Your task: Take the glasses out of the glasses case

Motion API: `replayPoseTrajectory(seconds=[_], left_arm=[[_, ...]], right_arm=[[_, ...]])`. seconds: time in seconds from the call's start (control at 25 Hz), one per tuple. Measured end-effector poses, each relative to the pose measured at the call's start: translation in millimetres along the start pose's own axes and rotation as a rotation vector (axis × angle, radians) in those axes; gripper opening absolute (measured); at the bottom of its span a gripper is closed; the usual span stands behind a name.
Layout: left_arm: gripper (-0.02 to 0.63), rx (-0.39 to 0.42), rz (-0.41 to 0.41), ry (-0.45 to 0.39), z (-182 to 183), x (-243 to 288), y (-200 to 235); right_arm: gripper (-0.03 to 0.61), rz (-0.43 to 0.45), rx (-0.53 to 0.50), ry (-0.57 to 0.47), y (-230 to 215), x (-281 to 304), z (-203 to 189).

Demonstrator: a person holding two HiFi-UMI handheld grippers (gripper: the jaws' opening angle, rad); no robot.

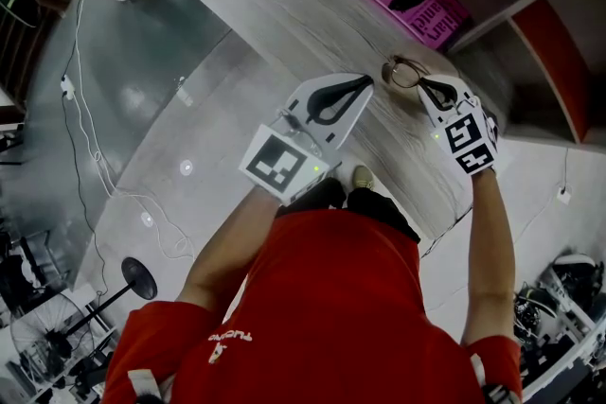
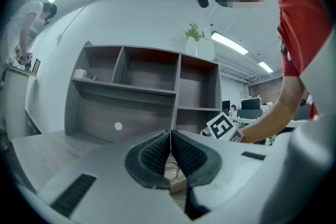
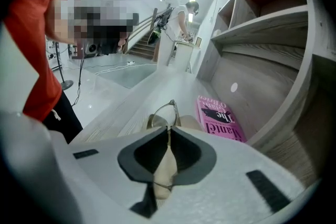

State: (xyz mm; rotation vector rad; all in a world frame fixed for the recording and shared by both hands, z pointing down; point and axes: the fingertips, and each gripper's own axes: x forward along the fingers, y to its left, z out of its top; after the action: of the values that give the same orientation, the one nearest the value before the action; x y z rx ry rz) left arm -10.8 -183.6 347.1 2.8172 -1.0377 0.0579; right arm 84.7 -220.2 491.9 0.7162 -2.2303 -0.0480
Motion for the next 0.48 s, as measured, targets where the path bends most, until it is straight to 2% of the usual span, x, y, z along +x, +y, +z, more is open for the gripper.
replayPoseTrajectory(seconds=[0.48], left_arm=[[0.012, -0.021, 0.028, 0.0, -9, -2, 6]], right_arm=[[0.023, -0.015, 0.009, -0.163, -3, -39, 55]])
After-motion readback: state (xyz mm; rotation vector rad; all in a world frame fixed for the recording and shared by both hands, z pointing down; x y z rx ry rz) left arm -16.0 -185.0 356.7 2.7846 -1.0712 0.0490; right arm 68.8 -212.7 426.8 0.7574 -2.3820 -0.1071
